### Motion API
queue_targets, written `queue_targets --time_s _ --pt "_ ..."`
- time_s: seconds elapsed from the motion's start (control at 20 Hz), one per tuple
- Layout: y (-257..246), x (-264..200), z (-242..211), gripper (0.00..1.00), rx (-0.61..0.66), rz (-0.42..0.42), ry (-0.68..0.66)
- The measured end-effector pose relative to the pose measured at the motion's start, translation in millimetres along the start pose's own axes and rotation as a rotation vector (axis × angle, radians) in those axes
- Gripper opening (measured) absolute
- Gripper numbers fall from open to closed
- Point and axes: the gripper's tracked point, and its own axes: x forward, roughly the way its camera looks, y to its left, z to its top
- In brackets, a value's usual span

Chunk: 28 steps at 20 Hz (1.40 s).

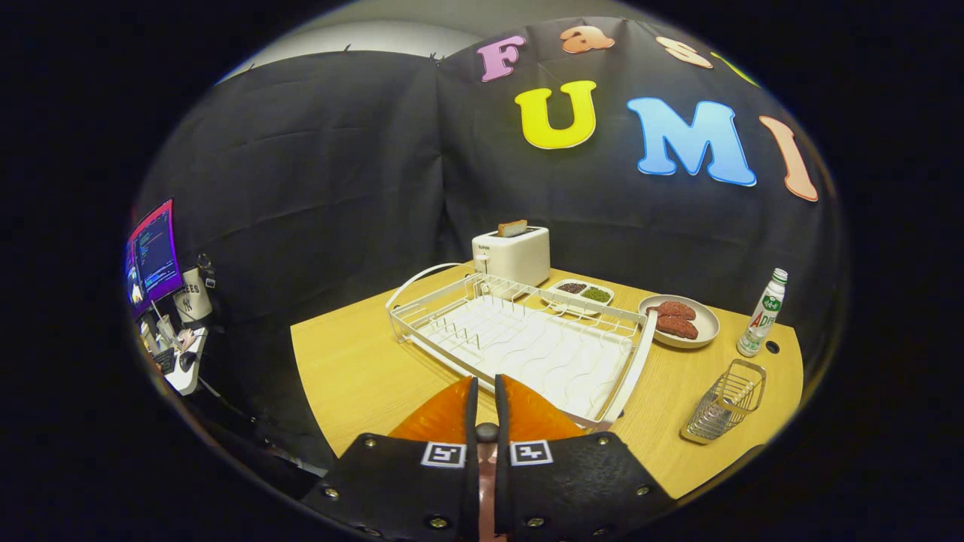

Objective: Take the plate from the dish rack, then take the spoon from the basket and place it into the plate.

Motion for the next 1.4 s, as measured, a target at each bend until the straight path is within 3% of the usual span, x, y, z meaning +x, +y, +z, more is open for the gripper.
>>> queue_targets --time_s 0.1,0.5,1.0,1.3,1.35,1.4 --pt "-9 -6 -1 0.16 -0.032 -0.035 0.006" --pt "-51 -44 25 0.18 0.041 -0.182 -0.083" --pt "-165 -149 82 0.18 0.098 -0.565 -0.261" --pt "-201 -192 90 0.18 0.090 -0.709 -0.287" --pt "-204 -194 90 0.20 0.098 -0.715 -0.292" --pt "-206 -198 91 0.46 0.110 -0.718 -0.306"
